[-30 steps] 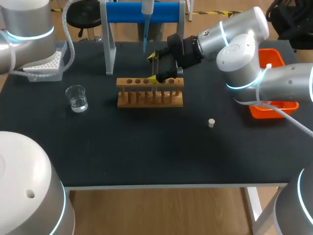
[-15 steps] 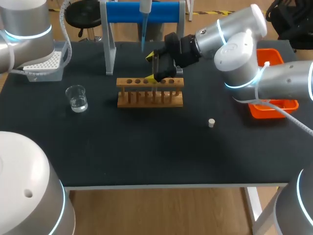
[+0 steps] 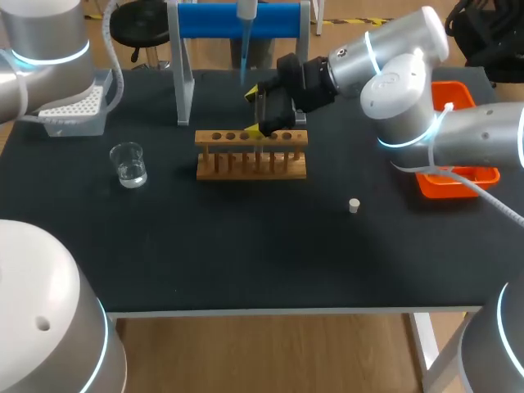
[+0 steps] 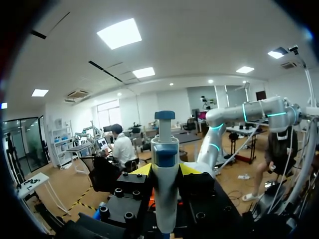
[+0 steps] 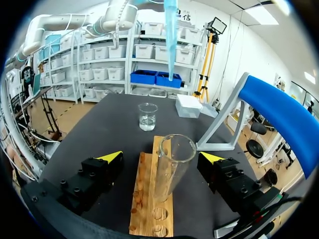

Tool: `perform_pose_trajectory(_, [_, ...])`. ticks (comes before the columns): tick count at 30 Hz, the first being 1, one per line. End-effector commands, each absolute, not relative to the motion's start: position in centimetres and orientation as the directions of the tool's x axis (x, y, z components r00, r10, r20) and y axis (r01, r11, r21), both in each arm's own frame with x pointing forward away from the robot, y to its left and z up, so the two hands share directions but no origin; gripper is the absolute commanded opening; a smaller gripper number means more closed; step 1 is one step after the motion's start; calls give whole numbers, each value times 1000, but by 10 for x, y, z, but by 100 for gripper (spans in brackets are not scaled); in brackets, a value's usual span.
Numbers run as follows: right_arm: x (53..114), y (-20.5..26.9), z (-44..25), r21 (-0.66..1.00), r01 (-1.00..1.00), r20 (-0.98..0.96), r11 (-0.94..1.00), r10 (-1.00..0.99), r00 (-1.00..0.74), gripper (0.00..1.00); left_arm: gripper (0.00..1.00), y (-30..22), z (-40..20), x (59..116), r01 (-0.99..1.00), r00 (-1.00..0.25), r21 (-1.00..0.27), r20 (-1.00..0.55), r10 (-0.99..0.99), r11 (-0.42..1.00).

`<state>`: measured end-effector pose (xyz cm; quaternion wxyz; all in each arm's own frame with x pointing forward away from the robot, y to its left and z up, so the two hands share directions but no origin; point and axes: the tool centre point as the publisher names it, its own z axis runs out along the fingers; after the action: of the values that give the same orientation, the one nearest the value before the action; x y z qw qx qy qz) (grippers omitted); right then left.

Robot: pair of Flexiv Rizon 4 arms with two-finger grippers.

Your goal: Invert the test tube, pick up the pipette, mount the tip to pipette, aspirate from beaker and dispense into the tube, eject the tip, return the pipette, and cap with the stopper.

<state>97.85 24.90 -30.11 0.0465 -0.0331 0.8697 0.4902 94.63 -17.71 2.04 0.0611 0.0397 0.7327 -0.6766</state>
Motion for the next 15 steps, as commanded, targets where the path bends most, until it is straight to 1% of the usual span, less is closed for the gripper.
perform_pose_trajectory(1, [979, 247, -300, 843, -113, -122, 526, -19, -992, 100, 0, -184, 23, 951, 146, -989, -986, -147, -10, 80])
perform_pose_trajectory(15, [979, 247, -300, 843, -114, -121, 526, -20, -992, 100, 0, -199, 20, 949, 142, -990, -989, -141, 23, 46])
